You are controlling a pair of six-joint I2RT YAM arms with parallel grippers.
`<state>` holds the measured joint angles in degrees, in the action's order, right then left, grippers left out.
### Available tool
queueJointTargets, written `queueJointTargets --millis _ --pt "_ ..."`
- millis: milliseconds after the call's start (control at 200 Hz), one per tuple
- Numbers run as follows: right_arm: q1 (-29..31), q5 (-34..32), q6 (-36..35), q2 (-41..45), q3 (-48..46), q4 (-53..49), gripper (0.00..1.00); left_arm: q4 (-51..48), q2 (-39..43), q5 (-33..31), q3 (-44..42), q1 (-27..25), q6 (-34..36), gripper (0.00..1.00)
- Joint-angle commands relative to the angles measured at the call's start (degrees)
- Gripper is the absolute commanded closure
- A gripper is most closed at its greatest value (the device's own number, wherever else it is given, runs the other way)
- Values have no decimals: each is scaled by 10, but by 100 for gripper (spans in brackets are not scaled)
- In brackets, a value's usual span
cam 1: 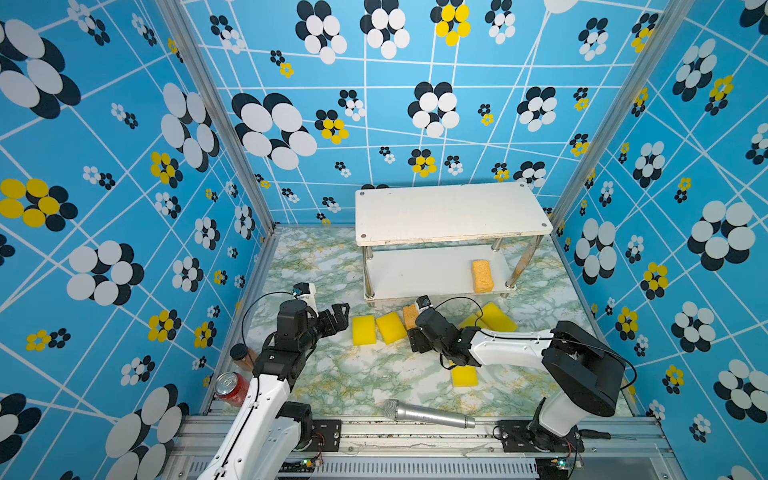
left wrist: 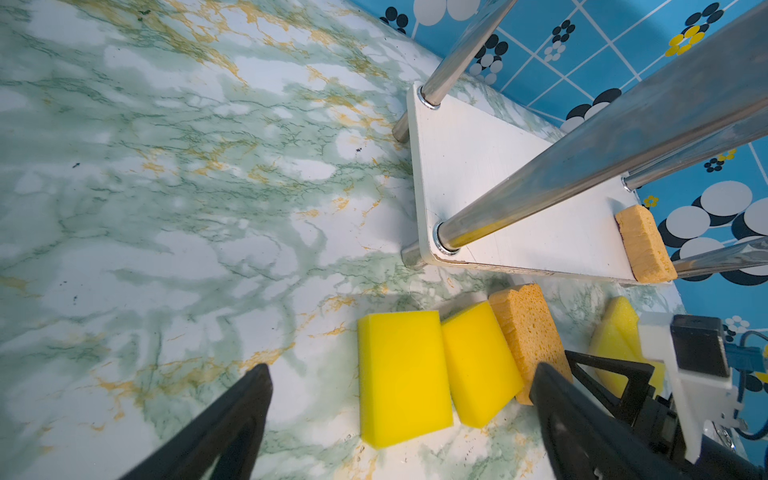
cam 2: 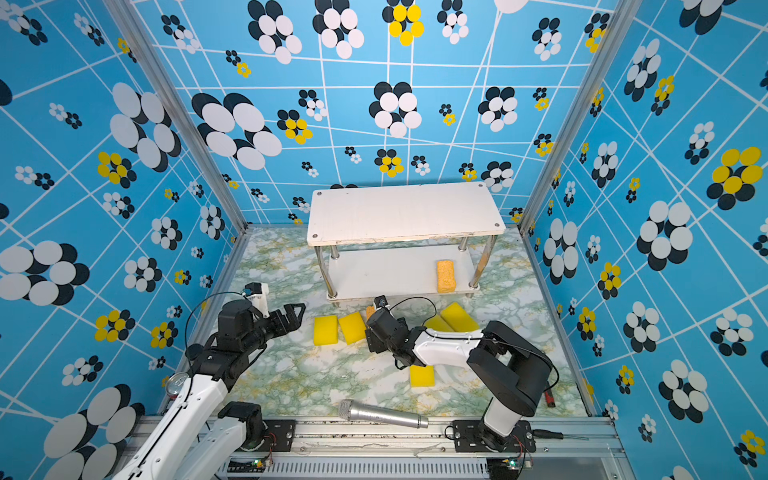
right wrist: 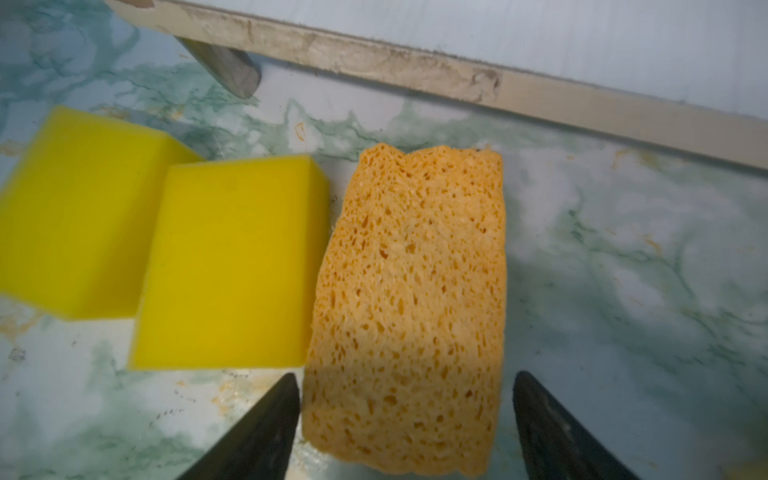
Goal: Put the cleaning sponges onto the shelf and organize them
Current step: 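Lower the right gripper over the second tan sponge to grasp it, then close the right gripper on the tan sponge and lift it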
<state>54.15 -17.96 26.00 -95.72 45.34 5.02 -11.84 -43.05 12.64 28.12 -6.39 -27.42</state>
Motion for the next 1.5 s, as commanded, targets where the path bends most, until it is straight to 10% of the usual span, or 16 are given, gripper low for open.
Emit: queueJointTargets --millis 0,350,840,1495 --pt "3 -5 5 -12 -8 7 18 -3 -1 -1 4 4 10 1" --pt "3 -6 -2 -32 0 22 22 -4 1 -2 3 4 9 1" --pt "2 -14 -3 3 -21 31 58 -5 2 -2 3 5 8 1" --pt "-102 -58 -35 270 -104 -58 64 -1 -3 1 4 5 8 1"
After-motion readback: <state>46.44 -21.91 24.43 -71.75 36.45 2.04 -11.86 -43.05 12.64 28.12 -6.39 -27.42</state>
